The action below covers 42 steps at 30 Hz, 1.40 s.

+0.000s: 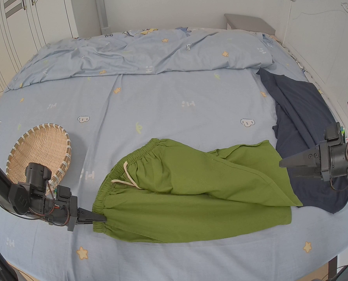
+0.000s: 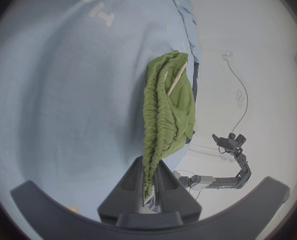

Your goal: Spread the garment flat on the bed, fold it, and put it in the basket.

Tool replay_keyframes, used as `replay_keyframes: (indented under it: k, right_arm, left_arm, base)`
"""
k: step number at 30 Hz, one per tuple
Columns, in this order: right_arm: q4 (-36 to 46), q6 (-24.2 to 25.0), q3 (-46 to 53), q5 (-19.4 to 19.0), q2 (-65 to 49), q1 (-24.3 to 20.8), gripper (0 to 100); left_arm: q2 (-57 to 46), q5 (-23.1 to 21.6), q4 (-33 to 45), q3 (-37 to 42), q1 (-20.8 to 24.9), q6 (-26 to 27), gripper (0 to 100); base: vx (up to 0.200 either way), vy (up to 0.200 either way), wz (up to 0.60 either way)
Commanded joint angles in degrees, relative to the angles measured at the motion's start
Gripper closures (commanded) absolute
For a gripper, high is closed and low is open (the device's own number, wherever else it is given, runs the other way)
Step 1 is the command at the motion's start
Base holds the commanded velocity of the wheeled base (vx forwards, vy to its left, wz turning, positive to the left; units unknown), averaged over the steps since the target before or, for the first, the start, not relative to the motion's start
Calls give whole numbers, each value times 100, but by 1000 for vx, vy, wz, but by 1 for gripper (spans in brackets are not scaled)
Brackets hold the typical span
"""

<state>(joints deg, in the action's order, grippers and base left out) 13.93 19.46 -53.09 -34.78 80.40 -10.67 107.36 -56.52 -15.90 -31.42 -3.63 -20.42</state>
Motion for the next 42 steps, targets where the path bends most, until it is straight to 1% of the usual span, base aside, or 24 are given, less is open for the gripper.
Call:
replay_keyframes:
  k: [1, 2, 4, 6, 11, 13, 17, 19, 24, 28, 32, 42]
  right_arm:
    - [13, -38, 405, -363, 266, 425, 0]
    - [13, -38, 413, -372, 266, 434, 0]
    - [-31, -100, 739, -389, 266, 557, 0]
    - [-40, -179, 871, -389, 266, 618, 0]
    - [-40, -891, 1574, -416, 354, 944, 0]
    - [-49, -1093, 1697, -451, 556, 1032, 0]
    - [-40, -1471, 1829, -662, 837, 1190, 0]
    - [-49, -1656, 1890, -688, 1013, 1225, 0]
    - [-145, -1708, 2066, -679, 1373, 1172, 0]
    - [-928, -1700, 2461, -679, 1628, 1093, 0]
    - [-1516, -1700, 2716, -697, 1839, 1075, 0]
    - [-1973, -1691, 2795, -697, 2261, 1058, 0]
  left_arm:
    - [-295, -9, 52, 434, -410, 451, 100]
    - [-295, -9, 52, 443, -410, 469, 100]
    - [-268, -9, 52, 540, -489, 715, 100]
    - [-251, -9, 52, 540, -489, 741, 100]
    - [-233, -9, 43, 478, -489, 750, 100]
    - [-260, -9, 43, 470, -507, 741, 100]
    - [-277, -9, 52, 470, -630, 750, 100]
    - [-295, -9, 69, 478, -691, 750, 100]
    - [-304, 0, 157, 470, -744, 750, 100]
    - [-312, 0, 157, 470, -744, 759, 100]
    - [-304, 0, 157, 461, -727, 759, 100]
    - [-251, 0, 131, 461, -709, 803, 100]
  base:
    - [0, 0, 0]
    - [0, 0, 0]
    - [0, 0, 0]
    - [0, 0, 0]
    - [0, 0, 0]
    - [0, 0, 0]
    - [0, 0, 0]
    - [0, 0, 0]
    - [0, 0, 0]
    - [0, 0, 0]
    - [0, 0, 0]
    - [0, 0, 0]
